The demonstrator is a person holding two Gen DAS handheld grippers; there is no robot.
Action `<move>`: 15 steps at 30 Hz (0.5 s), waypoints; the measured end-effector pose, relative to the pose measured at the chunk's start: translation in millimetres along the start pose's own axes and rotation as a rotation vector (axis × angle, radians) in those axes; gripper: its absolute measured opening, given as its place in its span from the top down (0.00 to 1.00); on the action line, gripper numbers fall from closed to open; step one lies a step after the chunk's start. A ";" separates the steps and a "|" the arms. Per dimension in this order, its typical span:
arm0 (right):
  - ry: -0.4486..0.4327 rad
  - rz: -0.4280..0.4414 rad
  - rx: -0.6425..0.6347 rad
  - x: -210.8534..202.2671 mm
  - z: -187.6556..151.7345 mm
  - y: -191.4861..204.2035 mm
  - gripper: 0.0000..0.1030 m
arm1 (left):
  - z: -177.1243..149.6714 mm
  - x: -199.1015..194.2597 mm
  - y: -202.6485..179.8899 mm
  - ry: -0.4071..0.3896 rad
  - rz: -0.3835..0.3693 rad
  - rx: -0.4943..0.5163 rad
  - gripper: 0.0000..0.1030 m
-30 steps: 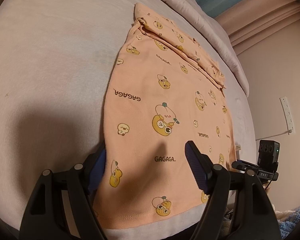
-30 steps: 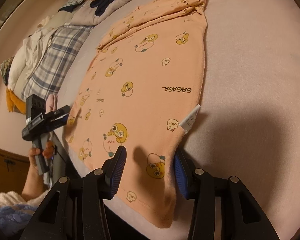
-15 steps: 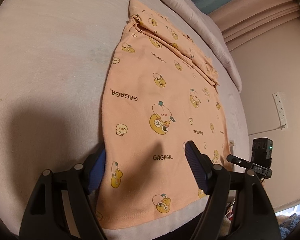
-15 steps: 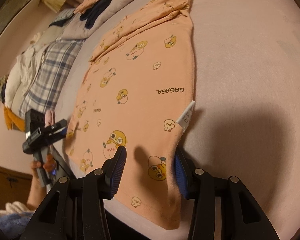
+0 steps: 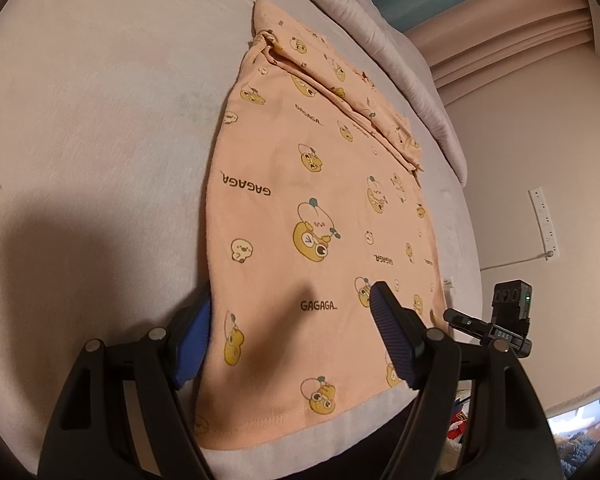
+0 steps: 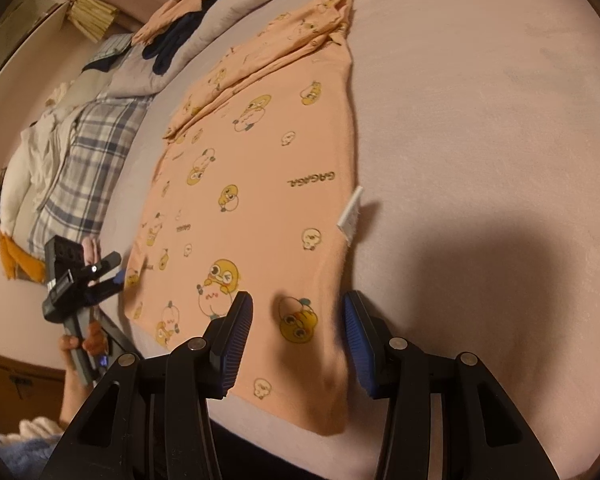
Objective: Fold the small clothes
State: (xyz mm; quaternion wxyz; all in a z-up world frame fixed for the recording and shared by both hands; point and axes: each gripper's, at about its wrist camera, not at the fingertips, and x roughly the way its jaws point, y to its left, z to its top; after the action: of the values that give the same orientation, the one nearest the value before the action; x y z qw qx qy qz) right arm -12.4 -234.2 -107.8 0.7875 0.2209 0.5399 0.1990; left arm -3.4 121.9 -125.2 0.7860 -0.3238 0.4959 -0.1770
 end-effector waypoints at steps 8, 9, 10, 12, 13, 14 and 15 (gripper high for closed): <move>0.014 0.028 0.002 1.0 -6.9 0.8 0.55 | -9.6 -9.9 13.8 0.015 -0.098 -0.031 0.28; 0.020 0.042 0.007 1.5 -7.4 -0.1 0.55 | -11.1 -11.8 15.0 0.016 -0.107 -0.035 0.28; 0.028 0.059 0.012 2.8 -7.7 0.1 0.55 | -13.0 -13.3 16.5 0.019 -0.122 -0.038 0.28; 0.042 0.083 0.011 4.9 -9.1 -0.3 0.55 | -16.2 -16.1 18.2 0.024 -0.134 -0.034 0.28; 0.044 0.088 0.011 5.1 -9.9 0.8 0.55 | -17.8 -16.7 18.3 0.027 -0.140 -0.031 0.28; 0.045 0.096 0.014 5.3 -11.1 0.9 0.55 | -19.1 -16.9 17.9 0.030 -0.147 -0.028 0.28; 0.048 0.114 0.022 5.1 -11.6 -0.6 0.55 | -19.7 -17.3 17.6 0.032 -0.152 -0.024 0.28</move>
State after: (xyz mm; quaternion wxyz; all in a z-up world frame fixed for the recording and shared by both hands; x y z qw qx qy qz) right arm -21.5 -230.3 -115.7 0.7592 0.2549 0.5474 0.2428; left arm -29.4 138.5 -131.7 0.7584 -0.3670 0.4846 -0.2354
